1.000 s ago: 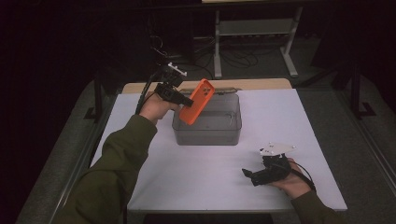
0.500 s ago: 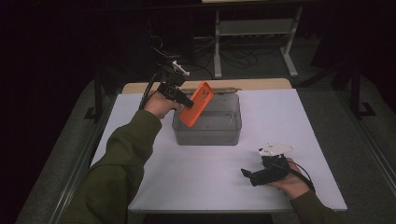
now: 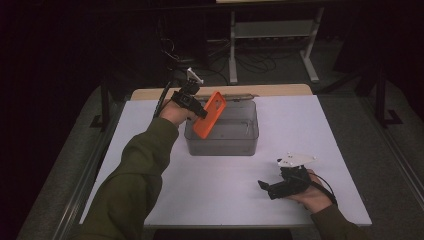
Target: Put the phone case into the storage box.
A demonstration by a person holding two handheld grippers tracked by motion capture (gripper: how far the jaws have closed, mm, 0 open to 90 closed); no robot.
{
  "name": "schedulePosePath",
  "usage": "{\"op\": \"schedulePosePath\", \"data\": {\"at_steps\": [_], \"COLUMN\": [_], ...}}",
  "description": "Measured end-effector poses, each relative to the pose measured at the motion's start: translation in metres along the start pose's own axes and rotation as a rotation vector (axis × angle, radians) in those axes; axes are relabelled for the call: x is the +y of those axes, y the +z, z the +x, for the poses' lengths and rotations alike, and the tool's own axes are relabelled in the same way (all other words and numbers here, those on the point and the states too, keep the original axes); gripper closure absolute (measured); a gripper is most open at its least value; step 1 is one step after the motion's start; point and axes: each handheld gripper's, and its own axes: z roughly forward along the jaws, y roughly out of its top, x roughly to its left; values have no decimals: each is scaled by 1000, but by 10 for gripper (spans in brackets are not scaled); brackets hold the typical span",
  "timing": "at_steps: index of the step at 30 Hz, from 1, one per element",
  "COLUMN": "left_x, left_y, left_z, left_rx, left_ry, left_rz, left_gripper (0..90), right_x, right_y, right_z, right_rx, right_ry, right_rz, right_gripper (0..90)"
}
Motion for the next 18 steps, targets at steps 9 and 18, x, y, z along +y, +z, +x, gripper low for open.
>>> {"op": "schedulePosePath", "data": {"at_steps": [9,18], "left_x": [0,0], "left_y": [4,8], "left_z": [4,9], "left_rx": [15,32], "left_ry": [-36,-72], "left_rz": [16,31], "left_gripper": [800,800], "right_x": [0,1], "right_y": [-1,-2], "right_z": [-1,0], "right_rx": [-1,0], "right_ry": [7,-1], "right_rz": [-7,-13], "right_gripper": [0,0]}}
